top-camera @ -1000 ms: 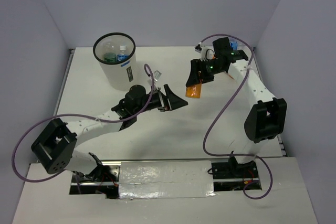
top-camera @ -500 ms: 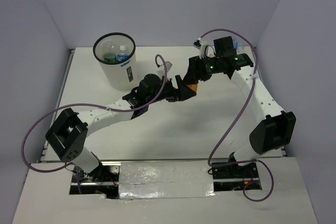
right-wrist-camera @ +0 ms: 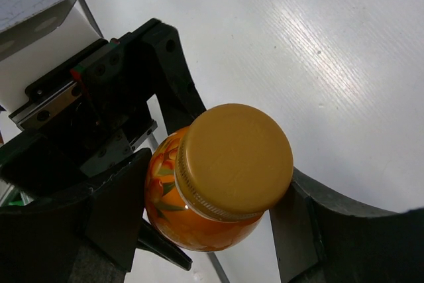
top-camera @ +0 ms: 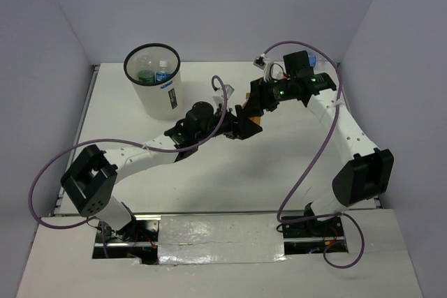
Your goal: Put the plastic bottles in the bin
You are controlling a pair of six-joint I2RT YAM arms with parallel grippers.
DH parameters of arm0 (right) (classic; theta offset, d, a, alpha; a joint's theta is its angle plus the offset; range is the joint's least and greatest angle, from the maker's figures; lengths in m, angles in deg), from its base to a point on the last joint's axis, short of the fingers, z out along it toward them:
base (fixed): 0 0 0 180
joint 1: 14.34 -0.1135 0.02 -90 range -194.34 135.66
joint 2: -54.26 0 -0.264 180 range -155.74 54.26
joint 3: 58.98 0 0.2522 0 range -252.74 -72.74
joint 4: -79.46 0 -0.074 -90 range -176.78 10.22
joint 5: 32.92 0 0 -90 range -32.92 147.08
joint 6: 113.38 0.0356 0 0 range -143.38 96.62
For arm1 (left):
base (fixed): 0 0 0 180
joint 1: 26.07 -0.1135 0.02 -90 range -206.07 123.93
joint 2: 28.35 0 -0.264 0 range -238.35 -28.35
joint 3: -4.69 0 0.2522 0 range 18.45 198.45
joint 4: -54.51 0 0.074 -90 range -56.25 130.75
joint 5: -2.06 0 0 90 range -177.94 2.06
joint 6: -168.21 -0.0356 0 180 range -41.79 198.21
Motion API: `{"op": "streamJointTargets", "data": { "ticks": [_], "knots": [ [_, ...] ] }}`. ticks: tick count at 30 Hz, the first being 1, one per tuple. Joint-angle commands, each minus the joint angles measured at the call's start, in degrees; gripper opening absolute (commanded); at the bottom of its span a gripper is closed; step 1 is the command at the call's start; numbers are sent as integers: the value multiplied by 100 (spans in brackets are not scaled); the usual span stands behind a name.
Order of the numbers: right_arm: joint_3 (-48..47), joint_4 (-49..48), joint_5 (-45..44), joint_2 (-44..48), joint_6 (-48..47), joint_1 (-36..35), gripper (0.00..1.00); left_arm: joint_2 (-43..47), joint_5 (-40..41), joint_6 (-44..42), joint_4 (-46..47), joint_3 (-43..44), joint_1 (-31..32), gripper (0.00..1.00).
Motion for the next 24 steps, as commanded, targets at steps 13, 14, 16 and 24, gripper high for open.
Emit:
{"op": "streamJointTargets", "data": {
  "ticks": [13,14,16,24],
  "knots": [
    [-257,-367,-51,210,-270,279,100,815,-122,-841,-151,-394,-69,30],
    [-310,-411,-16,210,-340,385,100,972,-9,-963,-491,-386,-182,24],
    [-547,-350,150,184,-707,735,100,1209,263,-1122,-1228,-237,-428,12],
    [-364,-200,423,543,-1597,1168,100,1887,695,-1852,-2437,712,-1702,1]
  ]
}}
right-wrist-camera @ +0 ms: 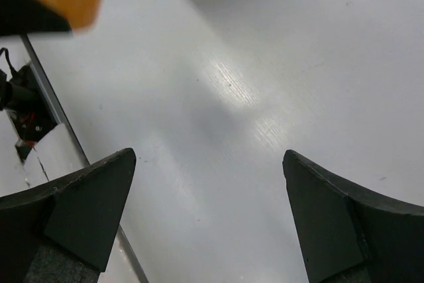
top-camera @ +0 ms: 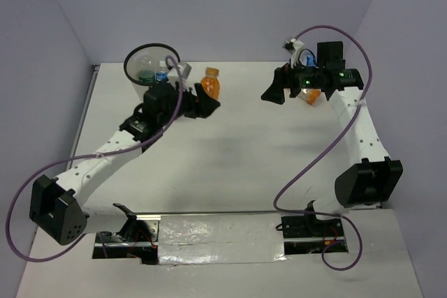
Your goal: Put the plastic bottles in the bin
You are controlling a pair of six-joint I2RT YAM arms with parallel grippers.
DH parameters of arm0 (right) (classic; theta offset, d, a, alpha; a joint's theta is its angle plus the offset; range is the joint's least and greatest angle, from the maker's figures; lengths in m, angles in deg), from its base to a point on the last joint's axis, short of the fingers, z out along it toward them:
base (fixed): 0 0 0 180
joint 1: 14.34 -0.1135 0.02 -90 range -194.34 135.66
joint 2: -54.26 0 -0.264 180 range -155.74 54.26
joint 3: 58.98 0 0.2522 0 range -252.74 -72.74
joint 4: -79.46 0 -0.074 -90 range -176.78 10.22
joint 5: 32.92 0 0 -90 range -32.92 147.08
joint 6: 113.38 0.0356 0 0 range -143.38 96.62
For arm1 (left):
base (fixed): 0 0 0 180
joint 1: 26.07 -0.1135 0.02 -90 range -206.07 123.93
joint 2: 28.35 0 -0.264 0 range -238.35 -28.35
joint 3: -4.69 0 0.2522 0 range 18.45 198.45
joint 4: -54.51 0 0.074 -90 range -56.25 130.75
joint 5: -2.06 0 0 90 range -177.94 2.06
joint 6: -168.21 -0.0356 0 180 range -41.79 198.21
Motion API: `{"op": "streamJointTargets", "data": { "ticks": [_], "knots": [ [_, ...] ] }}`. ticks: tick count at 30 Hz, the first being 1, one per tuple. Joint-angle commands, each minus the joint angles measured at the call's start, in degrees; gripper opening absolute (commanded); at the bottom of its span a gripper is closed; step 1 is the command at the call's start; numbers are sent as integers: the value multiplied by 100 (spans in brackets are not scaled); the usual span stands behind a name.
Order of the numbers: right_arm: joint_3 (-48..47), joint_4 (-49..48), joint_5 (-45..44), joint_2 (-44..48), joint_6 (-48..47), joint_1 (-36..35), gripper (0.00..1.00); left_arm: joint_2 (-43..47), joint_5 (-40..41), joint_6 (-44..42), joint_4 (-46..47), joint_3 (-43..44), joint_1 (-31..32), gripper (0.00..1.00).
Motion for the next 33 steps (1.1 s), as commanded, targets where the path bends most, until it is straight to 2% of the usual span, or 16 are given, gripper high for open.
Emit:
{"op": "streamJointTargets", "data": {
  "ticks": [1,5,9,17,20,22,23,25,26,29,33],
  "knots": [
    [209,-150,242,478,-506,-49,100,353,287,-560,-273,845,-714,2],
    [640,-317,242,724,-471,-49,100,90,418,-736,-571,1593,-1454,2],
    [799,-361,216,821,-506,-49,100,-620,672,-877,-879,2480,-2096,3],
    [939,-405,32,927,-621,-40,100,-1589,1174,-956,-1231,3220,-2511,5],
    [966,-422,-12,909,-629,-14,100,-1800,1376,-992,-1319,3317,-2537,17],
    [992,-449,-74,892,-638,-5,100,-1905,1368,-983,-1328,3317,-2563,28],
    [992,-458,-109,883,-647,-5,100,-1984,1350,-974,-1346,3344,-2581,42],
    [992,-501,-327,830,-638,12,100,-2072,1307,-956,-1459,3405,-2581,56],
    [984,-510,-416,804,-656,4,100,-2151,1228,-948,-1521,3466,-2581,68],
    [1001,-607,-810,699,-769,-5,100,-2231,1201,-939,-1705,3537,-2581,83],
    [923,-800,-1461,462,-1130,3,100,-2187,1148,-974,-1759,3511,-2598,90]
  ]
}}
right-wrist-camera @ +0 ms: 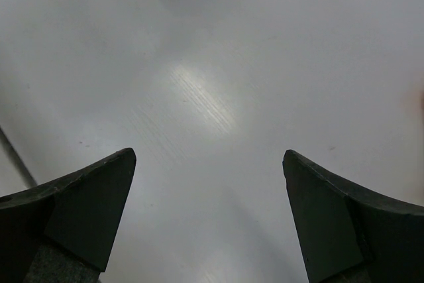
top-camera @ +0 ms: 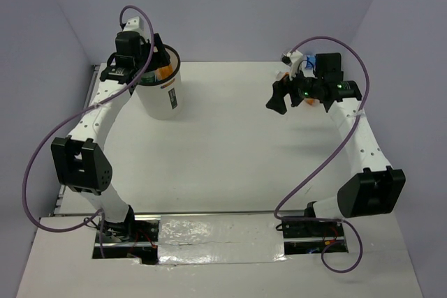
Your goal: Put the plastic bottles in the bin
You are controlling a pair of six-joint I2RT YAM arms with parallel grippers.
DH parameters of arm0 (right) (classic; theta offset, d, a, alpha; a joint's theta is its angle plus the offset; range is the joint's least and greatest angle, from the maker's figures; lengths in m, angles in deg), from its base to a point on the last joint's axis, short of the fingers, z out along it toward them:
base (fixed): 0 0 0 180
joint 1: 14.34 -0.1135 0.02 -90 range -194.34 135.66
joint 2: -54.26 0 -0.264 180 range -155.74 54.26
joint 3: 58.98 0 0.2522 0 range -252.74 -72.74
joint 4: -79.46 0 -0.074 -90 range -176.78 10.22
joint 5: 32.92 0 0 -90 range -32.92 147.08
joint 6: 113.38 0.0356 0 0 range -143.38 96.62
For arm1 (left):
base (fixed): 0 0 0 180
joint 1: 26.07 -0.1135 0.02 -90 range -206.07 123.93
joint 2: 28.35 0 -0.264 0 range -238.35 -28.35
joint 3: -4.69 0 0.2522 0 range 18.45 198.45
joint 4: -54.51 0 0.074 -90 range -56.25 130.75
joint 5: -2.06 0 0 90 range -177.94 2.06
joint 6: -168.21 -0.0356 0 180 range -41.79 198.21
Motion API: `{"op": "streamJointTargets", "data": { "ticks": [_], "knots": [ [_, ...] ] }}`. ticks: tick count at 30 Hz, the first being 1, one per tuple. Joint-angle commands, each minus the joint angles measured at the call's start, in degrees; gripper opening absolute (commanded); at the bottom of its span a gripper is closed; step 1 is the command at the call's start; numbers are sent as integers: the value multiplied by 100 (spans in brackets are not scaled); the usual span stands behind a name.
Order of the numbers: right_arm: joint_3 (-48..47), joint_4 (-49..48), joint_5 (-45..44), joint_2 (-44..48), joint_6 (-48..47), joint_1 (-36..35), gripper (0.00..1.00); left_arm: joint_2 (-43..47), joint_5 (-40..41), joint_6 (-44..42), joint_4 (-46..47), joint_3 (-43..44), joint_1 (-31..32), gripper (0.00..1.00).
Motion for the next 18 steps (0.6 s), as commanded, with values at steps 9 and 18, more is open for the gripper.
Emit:
{"op": "streamJointTargets", "data": {
  "ticks": [9,18],
  "knots": [
    [-667,-271,-1613,-1048,-1240,174,100,350,-341,-196,-226,248,-109,99],
    [-1608,64,-2966,-2613,-2303,516,100,2001,-1834,66,318,-1216,-118,99]
  ]
}}
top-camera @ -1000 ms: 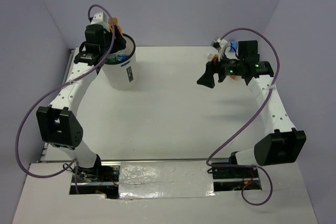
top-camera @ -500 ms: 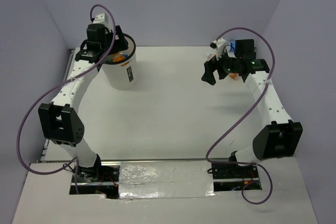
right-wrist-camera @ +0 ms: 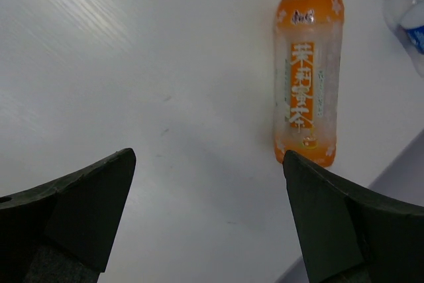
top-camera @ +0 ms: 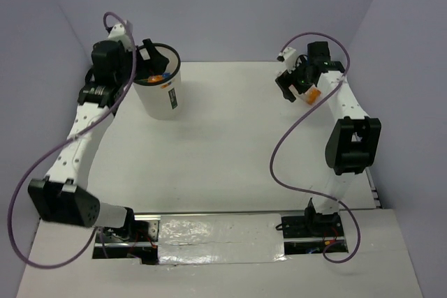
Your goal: Put the plastic bottles in the bin
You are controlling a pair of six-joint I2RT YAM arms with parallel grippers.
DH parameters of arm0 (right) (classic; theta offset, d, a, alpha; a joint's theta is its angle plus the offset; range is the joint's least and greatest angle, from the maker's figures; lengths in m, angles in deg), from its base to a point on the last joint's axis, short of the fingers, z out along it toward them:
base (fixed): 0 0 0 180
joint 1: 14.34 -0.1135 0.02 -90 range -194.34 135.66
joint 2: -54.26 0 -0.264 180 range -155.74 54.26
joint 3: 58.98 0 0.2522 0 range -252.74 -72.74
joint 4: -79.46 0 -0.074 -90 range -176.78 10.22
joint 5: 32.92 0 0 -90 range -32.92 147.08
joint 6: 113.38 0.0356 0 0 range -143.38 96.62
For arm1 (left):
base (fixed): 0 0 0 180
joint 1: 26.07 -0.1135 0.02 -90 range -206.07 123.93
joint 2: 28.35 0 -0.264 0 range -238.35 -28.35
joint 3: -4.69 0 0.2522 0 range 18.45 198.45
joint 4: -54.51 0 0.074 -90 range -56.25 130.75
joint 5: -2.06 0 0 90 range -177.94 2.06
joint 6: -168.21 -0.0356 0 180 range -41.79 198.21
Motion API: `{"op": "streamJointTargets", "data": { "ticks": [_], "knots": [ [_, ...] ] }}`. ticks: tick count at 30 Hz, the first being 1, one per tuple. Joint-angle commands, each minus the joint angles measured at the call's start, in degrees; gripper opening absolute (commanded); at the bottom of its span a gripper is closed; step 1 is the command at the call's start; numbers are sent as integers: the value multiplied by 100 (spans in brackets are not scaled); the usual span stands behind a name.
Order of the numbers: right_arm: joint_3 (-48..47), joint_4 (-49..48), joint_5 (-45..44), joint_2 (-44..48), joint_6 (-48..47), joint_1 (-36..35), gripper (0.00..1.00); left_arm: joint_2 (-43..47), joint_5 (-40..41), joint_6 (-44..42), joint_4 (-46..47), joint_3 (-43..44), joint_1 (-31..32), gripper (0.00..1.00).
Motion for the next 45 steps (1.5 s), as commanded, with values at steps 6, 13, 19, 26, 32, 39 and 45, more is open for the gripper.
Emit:
{"op": "streamJointTargets", "data": {
  "ticks": [6,13,19,26,32,39,45],
  "knots": [
    [-790,-34,-1435,-1059,-981,337,100,2063,-1630,1052,1223,-2342,7,99],
    [-1381,-199,-1506,-1859,-1603,627,100,3328,-1824,1843,1391,-3644,24,99],
    [-2001,-97,-1435,-2535,-1843,636,100,3989,-1824,2538,1628,-4681,94,99],
    [-2795,107,-1163,-3239,-1685,645,100,4174,-1543,3083,1944,-5314,437,99],
    [-3305,405,-1093,-3801,-1675,662,98,3884,-1121,3373,2322,-5517,990,99],
    [-3357,1090,-636,-3925,-2106,697,93,3199,-682,3365,2788,-5386,1780,99],
    [-3500,1864,-310,-3908,-2501,724,83,2672,-479,3268,3270,-5166,2230,99]
  ]
}}
